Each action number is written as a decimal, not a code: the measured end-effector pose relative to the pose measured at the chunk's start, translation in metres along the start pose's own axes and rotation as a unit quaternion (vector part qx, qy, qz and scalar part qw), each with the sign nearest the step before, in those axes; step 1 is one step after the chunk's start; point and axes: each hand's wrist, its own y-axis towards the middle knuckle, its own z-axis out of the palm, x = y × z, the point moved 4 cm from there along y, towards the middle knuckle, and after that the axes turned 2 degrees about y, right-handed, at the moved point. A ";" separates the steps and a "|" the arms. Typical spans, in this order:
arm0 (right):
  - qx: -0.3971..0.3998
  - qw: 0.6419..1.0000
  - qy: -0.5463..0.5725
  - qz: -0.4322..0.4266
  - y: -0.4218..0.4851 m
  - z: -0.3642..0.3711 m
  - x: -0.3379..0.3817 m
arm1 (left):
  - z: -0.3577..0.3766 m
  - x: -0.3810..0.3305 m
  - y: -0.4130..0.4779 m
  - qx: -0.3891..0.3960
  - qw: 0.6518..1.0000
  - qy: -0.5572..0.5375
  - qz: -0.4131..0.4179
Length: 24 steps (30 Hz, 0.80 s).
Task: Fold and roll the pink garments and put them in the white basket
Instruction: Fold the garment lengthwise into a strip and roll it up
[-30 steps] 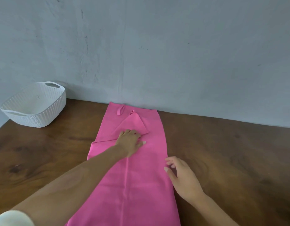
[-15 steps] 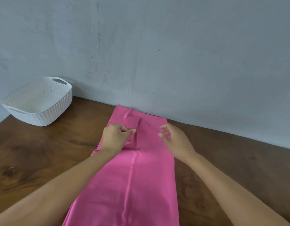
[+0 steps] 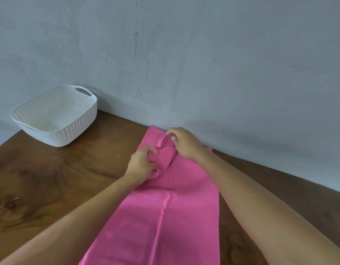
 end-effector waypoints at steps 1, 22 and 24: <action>0.013 1.000 -0.009 -0.007 0.006 0.004 0.001 | -0.001 0.000 0.003 -0.007 1.000 -0.003 0.002; -0.166 0.986 0.010 0.013 0.039 0.000 -0.004 | -0.032 -0.004 0.084 -0.048 0.999 -0.005 0.010; -0.171 0.984 0.043 -0.001 0.028 -0.001 -0.003 | -0.035 -0.007 0.096 -0.047 0.999 0.001 0.005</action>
